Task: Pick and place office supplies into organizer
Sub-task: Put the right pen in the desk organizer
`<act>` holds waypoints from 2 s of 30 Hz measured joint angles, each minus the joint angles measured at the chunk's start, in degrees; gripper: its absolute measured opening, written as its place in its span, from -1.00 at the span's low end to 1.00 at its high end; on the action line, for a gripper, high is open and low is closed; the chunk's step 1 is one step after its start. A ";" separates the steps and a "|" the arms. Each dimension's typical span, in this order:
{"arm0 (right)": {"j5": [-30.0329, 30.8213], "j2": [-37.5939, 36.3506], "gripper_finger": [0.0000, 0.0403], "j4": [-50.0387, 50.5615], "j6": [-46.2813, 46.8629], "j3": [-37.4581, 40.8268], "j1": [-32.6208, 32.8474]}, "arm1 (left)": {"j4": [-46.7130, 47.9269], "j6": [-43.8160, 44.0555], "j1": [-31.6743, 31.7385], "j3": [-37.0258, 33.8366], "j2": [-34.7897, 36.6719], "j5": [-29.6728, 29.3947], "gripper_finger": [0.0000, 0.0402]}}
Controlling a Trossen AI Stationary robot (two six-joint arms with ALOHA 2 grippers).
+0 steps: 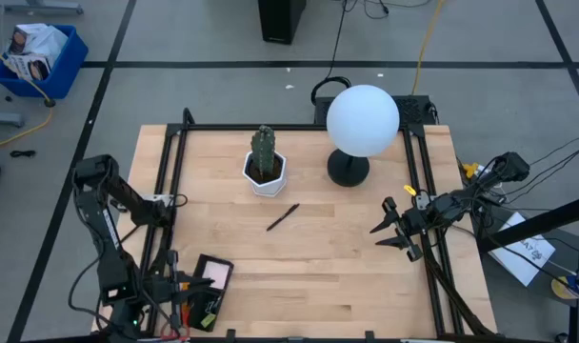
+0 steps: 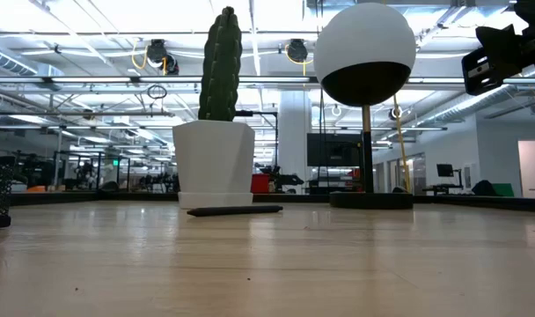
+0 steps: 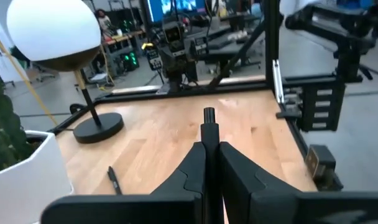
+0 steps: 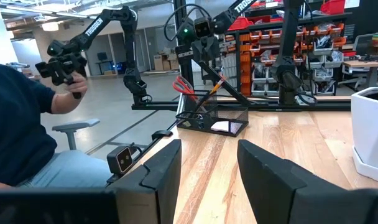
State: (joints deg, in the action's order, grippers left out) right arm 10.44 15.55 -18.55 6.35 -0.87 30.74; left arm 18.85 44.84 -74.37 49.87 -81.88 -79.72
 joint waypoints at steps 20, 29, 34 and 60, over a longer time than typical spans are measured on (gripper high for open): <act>-0.01 0.00 -0.24 0.00 0.00 -0.01 -0.01 | -13.40 -36.37 5.81 0.07 19.13 28.09 -0.88; 0.00 0.02 -0.24 0.00 0.00 0.00 -0.02 | -24.40 -49.52 8.34 -5.01 28.23 48.51 -0.88; -0.01 0.00 -0.24 -0.01 0.00 -0.01 -0.01 | -42.80 -51.47 8.90 -16.78 31.75 54.21 -0.88; 0.00 0.00 -0.24 -0.02 0.00 -0.02 0.00 | -107.59 -44.09 7.71 -38.82 2.45 63.21 -0.87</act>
State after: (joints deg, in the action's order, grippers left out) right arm 10.43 15.55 -18.57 6.35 -0.88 30.74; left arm -88.74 0.75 -66.66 11.05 -79.43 -16.51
